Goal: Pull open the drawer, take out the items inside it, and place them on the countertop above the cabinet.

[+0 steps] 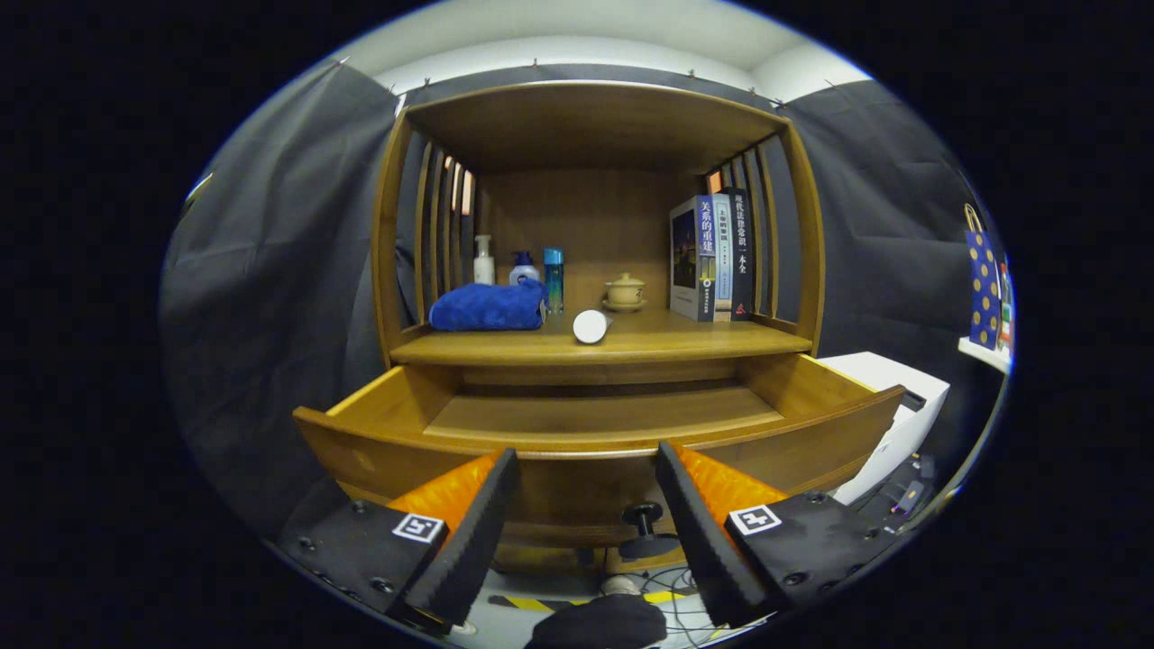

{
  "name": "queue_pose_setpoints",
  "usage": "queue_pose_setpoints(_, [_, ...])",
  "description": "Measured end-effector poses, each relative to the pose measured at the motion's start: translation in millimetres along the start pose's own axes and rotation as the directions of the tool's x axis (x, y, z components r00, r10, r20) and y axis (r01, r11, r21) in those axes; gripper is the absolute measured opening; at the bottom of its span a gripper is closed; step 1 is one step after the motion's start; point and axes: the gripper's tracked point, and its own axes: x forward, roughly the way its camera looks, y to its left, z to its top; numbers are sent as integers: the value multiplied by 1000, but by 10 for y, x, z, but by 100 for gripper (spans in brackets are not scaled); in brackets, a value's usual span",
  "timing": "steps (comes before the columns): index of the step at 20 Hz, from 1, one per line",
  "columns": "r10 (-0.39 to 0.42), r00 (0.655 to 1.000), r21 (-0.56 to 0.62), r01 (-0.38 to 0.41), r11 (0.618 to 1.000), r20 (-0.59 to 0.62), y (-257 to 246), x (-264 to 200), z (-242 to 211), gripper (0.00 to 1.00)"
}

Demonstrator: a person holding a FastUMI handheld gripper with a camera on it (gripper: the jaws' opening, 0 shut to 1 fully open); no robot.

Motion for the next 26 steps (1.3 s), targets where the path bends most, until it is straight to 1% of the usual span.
queue_pose_setpoints(9, [-10, 1000, 3, 10, 1000, -15, 16, 39, -2, 99])
queue_pose_setpoints(12, [-10, 1000, 31, 10, 999, -3, 22, 120, 67, 99])
queue_pose_setpoints(13, [-6, 1000, 28, 6, 1000, -28, 13, 175, 26, 99])
queue_pose_setpoints(14, [-8, 1000, 33, 8, 999, -14, 14, 194, 77, 99])
queue_pose_setpoints(18, [-8, 1000, 17, 9, 1000, -22, 26, 352, 93, 98])
queue_pose_setpoints(21, [-5, 1000, 43, 6, 999, -30, 27, 437, 101, 98])
queue_pose_setpoints(23, [-9, 999, 26, 10, 1000, -41, 21, 510, 118, 98])
queue_pose_setpoints(26, [-10, 999, 48, 12, 999, -47, 27, 646, 124, 98])
